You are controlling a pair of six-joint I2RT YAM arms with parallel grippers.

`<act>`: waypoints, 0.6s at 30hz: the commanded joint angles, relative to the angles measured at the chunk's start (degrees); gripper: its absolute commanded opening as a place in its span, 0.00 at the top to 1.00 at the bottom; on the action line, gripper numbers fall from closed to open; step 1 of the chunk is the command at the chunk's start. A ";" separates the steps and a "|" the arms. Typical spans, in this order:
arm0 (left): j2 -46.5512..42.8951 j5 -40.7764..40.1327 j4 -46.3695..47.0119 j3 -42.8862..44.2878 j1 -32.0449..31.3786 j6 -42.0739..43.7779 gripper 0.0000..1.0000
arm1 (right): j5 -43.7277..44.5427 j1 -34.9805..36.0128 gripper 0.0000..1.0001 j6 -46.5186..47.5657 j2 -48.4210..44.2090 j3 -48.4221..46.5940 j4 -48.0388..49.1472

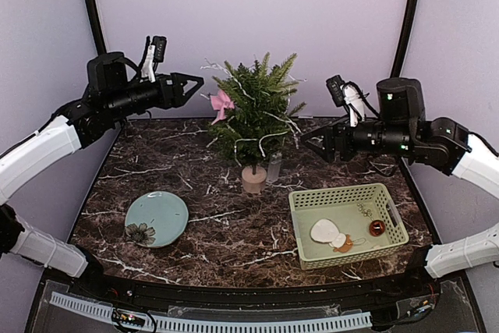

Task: Decorate the small christmas tree

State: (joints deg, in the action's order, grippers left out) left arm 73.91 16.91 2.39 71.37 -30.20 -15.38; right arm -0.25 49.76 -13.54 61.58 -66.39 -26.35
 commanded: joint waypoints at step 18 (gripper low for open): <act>-14.66 -1.60 -2.04 -19.83 3.50 -7.38 0.01 | -3.32 -15.23 0.21 -10.50 -0.17 7.36 -10.73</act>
State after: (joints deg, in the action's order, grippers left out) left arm 61.80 16.97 0.30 54.08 -26.89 -22.35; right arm -4.32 34.74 -21.80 59.27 -59.77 -31.05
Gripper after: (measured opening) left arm 0.988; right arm 0.808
